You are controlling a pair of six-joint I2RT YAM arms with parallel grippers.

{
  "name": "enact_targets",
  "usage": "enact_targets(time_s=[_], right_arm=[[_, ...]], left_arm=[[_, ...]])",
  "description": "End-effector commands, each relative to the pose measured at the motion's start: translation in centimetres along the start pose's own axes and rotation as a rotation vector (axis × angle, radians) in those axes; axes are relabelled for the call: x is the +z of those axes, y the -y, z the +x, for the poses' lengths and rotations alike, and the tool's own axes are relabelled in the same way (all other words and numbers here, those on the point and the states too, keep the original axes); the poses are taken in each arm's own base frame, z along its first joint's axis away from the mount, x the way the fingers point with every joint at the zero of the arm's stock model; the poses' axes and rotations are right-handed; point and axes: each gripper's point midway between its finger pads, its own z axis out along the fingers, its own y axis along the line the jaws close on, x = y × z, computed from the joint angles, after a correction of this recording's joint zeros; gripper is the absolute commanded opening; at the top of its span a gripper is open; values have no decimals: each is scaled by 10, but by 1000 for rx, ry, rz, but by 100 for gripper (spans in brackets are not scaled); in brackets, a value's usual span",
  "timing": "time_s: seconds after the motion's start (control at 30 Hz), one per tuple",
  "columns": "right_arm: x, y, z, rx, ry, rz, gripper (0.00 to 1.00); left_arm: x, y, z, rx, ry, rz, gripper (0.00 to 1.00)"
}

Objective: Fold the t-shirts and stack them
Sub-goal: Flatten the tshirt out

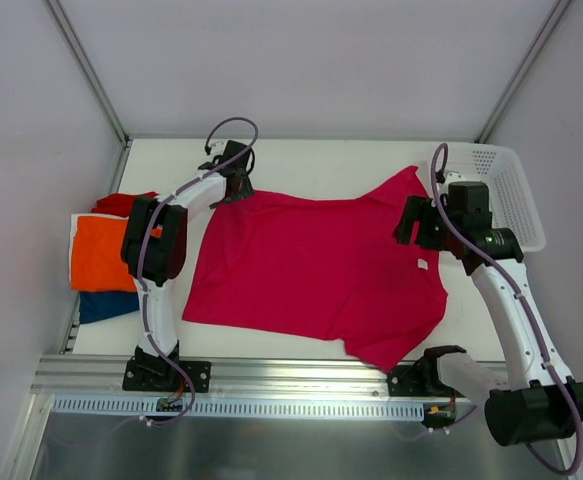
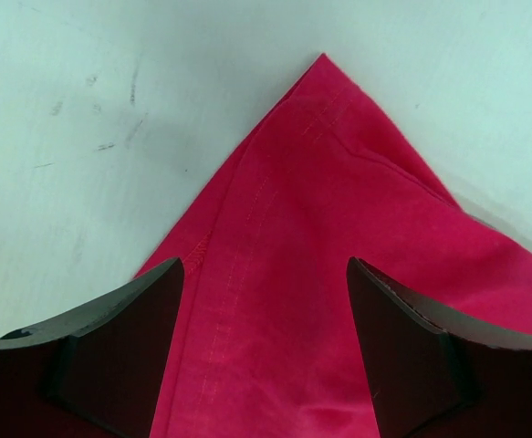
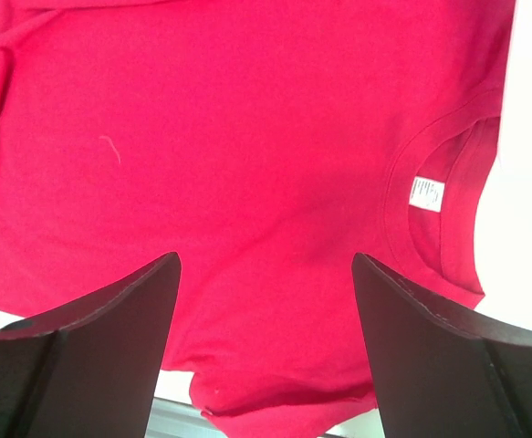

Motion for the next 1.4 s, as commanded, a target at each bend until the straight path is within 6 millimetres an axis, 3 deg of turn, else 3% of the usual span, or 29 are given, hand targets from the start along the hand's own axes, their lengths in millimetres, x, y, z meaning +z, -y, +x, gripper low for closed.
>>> enact_targets(time_s=[0.0, 0.27, 0.4, 0.73, 0.9, 1.1, 1.37], right_arm=[[-9, -6, 1, -11, 33, -40, 80], [-5, -1, 11, -12, 17, -22, 81], [-2, -4, 17, 0, 9, -42, 81], [-7, -2, 21, 4, 25, -40, 81], [-2, -2, 24, 8, 4, -39, 81], [5, 0, 30, 15, -16, -35, 82], [7, 1, 33, 11, -25, -37, 81]], left_arm=[[6, -2, -6, 16, -32, -5, 73], [20, -15, 3, 37, -66, -55, 73], [30, -11, 0, 51, -73, -42, 71], [49, -1, 17, 24, -158, 19, 65], [45, -1, 16, 18, -155, 23, 62], [37, 0, 1, 25, -118, 30, 62], [23, -2, 2, -10, -120, 42, 61]])
